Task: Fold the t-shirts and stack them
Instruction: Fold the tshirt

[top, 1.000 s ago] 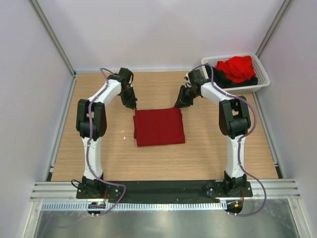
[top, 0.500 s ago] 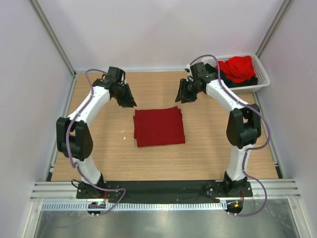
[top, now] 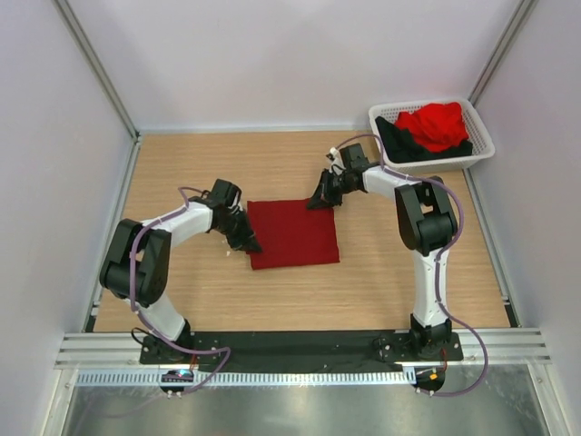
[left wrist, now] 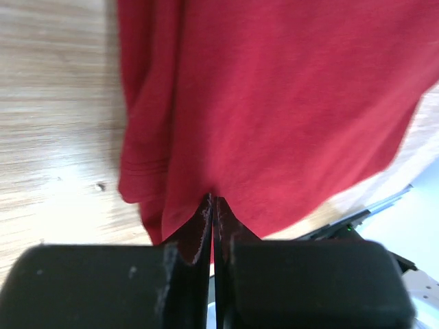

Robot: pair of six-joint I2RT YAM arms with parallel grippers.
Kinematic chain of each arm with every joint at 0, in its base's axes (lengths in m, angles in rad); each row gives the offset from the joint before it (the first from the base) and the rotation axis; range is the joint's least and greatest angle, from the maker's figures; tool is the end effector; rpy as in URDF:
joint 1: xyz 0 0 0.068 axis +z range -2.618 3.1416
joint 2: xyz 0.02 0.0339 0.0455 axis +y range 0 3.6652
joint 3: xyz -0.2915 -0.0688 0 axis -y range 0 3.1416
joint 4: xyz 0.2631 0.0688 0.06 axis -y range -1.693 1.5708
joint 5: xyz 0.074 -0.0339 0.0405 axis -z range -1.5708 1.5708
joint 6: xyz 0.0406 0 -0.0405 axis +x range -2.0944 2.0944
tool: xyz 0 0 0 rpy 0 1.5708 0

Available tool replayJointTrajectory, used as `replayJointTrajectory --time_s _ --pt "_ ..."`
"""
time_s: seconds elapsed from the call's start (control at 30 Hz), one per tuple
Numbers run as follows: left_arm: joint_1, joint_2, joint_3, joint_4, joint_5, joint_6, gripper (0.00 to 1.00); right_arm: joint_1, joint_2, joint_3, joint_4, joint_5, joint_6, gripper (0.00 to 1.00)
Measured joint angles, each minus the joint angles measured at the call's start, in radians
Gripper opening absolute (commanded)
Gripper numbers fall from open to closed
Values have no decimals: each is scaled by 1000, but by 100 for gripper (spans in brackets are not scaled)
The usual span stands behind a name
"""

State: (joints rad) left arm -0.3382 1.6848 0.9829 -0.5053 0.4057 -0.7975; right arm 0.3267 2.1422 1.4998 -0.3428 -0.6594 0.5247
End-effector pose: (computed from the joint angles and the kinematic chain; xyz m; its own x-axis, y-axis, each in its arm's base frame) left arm 0.3082 -0.1254 0.1750 -0.9288 -0.3703 0.0156 -0.3255 0.7948 -0.5121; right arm 0.4494 0.1785 0.1607 -0.9708 0.0891 -0.2226 -0.1017 0.6878 0.7188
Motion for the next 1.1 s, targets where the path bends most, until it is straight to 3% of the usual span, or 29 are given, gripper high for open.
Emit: replayJointTrajectory --time_s 0.23,0.5,0.6,0.63,0.83,1.1 --pt "0 -2 -66 21 -35 0 0 -51 108 80 -29 -37 -1 2" --pt "0 -95 -16 -48 -33 16 5 -24 17 135 -229 82 -53 17" --pt "0 -119 16 -45 -8 12 5 32 -81 134 -296 91 -84 11" --pt "0 -121 21 -42 1 11 4 59 -114 125 -300 85 -88 3" --pt "-2 -60 14 7 60 -22 3 219 -285 -148 -146 -34 -15 1" --pt "-2 3 -85 30 56 -52 1 219 -209 -346 -51 -111 49 1"
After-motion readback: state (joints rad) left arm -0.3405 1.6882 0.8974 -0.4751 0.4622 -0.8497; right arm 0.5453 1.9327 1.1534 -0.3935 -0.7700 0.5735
